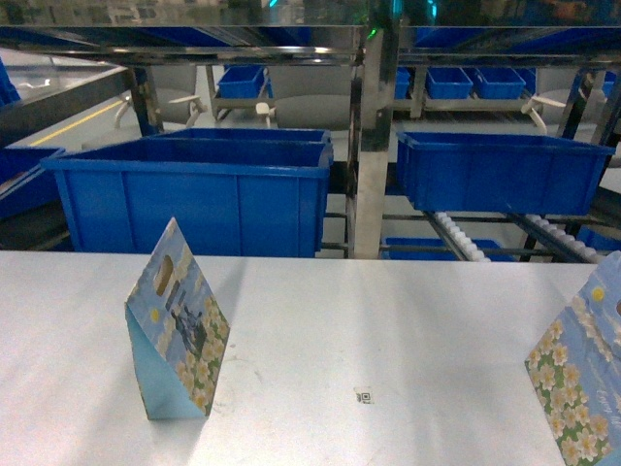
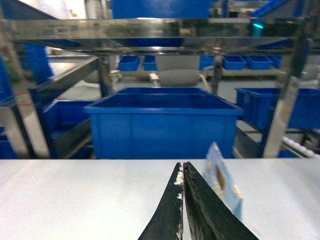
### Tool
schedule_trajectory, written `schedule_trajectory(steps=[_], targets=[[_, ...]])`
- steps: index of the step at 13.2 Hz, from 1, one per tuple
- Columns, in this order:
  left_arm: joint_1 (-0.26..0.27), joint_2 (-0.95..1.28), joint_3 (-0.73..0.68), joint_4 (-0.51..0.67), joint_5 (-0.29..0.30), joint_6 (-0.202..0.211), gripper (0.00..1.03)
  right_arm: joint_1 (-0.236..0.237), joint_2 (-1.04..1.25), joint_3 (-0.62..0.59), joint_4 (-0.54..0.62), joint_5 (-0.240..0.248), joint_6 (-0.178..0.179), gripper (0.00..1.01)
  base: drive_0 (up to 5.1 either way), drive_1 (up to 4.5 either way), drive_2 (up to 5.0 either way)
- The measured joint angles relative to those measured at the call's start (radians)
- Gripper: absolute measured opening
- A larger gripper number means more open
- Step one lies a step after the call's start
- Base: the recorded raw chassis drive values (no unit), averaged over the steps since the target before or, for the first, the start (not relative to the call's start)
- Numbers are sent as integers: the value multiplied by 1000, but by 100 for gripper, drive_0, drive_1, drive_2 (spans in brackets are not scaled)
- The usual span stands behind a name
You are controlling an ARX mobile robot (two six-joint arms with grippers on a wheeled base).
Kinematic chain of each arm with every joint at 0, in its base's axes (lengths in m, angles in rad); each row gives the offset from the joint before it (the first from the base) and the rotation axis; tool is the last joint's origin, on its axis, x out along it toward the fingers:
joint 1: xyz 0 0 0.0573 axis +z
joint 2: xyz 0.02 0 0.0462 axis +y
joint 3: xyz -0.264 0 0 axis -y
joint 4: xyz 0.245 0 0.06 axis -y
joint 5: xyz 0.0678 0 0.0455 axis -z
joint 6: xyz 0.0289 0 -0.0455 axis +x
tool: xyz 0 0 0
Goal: Move flower gift bag to table near conveyor
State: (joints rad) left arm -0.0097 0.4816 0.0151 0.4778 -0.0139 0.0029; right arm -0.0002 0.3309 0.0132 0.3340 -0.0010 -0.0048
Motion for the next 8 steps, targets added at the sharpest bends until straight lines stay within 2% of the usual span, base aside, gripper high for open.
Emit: schedule_trajectory(steps=[1, 7, 8], targets=[[16, -52, 0, -47, 3, -2, 2, 0, -32, 0, -34, 0, 0, 2, 0, 0, 0], [8, -234, 0, -228, 14, -3, 2, 0, -160, 0, -162, 0, 0, 2, 0, 0, 0], [8, -257, 0, -251, 13, -3, 2, 0, -257, 0, -314, 0, 0, 2, 0, 0, 0]])
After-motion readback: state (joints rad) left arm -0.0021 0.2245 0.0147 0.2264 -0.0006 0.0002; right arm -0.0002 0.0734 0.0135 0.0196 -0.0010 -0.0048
